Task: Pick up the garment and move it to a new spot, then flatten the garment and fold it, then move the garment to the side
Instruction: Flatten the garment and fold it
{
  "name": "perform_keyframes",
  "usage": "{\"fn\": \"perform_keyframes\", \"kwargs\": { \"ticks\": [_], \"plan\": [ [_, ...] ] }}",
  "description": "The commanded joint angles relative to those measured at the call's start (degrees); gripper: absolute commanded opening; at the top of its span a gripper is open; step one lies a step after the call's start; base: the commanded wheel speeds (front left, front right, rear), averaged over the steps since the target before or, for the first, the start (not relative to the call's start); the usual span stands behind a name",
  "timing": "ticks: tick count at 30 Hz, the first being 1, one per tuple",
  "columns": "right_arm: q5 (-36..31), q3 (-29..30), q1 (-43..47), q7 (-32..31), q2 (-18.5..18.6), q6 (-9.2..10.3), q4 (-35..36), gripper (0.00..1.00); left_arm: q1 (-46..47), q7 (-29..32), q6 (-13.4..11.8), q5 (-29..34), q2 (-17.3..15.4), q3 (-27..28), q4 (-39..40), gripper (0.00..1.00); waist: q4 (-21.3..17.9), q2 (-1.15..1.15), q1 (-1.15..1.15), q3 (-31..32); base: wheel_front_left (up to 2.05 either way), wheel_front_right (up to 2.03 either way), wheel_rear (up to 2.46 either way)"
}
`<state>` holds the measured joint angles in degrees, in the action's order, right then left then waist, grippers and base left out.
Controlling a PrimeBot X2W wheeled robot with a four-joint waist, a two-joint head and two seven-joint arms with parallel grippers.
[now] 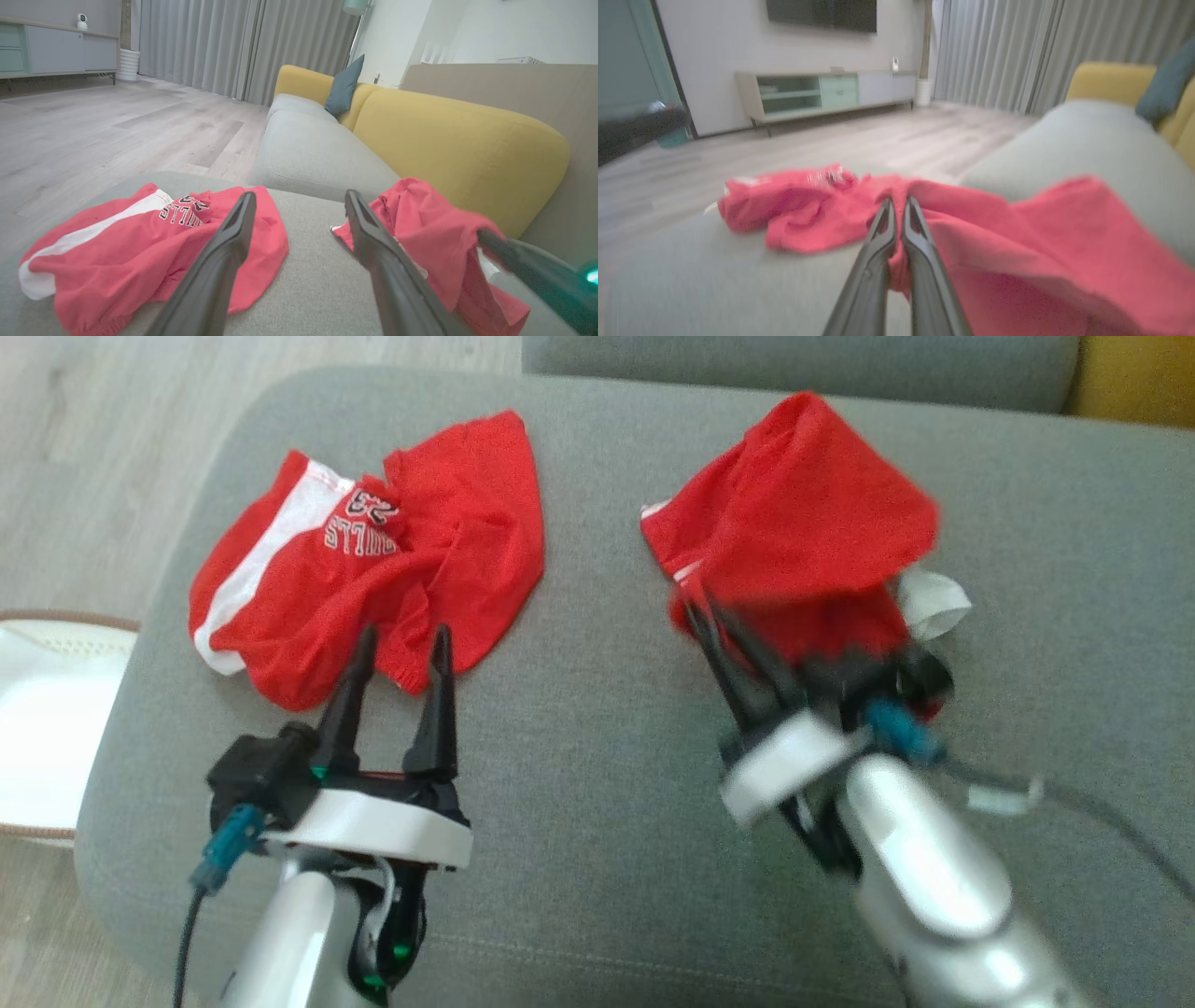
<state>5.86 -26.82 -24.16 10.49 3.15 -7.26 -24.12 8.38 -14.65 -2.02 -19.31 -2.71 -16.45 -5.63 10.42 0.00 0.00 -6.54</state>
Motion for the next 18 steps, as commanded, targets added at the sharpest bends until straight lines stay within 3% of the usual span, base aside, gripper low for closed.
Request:
{"fn": "perform_keyframes", "kwargs": {
  "ticks": [1,5,10,14,18],
  "plan": [
    [2.4,-2.4,-6.3,-0.3,-0.3,-0.23,3.9,0.00,1.0,-0.3,-0.3,0.2,-0.2,2.5,2.5,1.00,0.0,0.00,0.00,1.5,0.00,0.00,0.00],
    [9.4,-2.2,-15.8,0.1,-0.3,-0.23,6.9,0.00,-0.3,-0.3,-1.0,-0.6,-0.2,3.6,3.2,1.00,0.0,0.00,0.00,3.1,0.00,0.00,0.00],
    [14.8,5.4,-23.5,1.4,-0.3,-0.23,6.6,0.00,-1.7,-0.3,-1.4,-0.7,-0.2,4.1,3.7,1.00,-0.6,0.00,0.00,3.8,0.00,0.00,0.00],
    [12.1,15.0,-26.8,0.2,-0.3,-0.23,3.6,0.00,-2.6,-0.3,-1.7,-0.6,-0.2,4.8,4.4,1.00,-2.2,0.00,0.00,3.6,0.00,0.00,0.00],
    [6.1,25.1,-23.6,-3.8,0.2,-0.23,2.4,0.00,-2.3,-0.3,-1.6,-0.7,-0.2,4.9,4.8,1.00,-3.9,0.00,0.00,2.4,0.00,0.00,0.00]
  ]
}}
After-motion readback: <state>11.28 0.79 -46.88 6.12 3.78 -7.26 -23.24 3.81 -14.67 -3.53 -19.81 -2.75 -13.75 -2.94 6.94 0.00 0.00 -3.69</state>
